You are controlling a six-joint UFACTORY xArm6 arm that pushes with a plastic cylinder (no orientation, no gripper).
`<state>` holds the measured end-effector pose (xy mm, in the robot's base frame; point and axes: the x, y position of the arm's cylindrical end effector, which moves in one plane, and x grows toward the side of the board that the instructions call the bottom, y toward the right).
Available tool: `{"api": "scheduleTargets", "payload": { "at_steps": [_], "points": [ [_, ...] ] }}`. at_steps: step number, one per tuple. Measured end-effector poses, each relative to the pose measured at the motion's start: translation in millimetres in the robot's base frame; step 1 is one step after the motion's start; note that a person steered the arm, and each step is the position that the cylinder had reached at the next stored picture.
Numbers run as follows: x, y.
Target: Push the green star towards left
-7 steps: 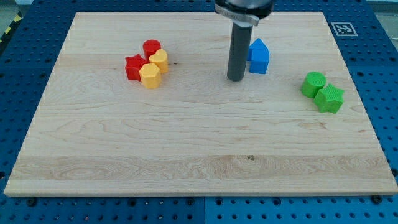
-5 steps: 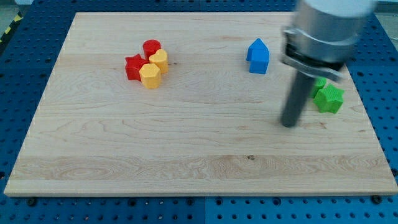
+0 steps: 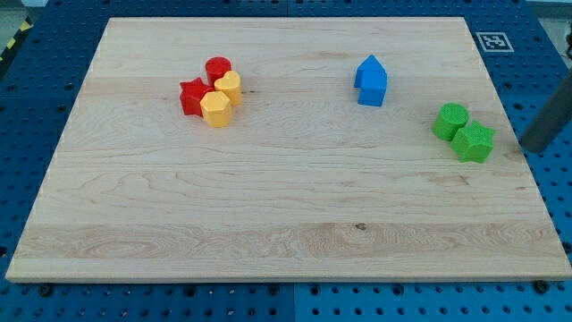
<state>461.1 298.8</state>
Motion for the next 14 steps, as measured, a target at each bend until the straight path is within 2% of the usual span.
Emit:
{"api": "scheduleTargets", "payload": {
  "at_steps": [4,5,6,7,9,12,14],
  "points": [
    [2.2,-100.3],
    [2.5,-97.3],
    [9.2,-37.0],
    [-5.2,-12.3],
    [-23.0,-22.2],
    [-37.1,-80.0],
    [-57.0,-75.5]
  ]
}}
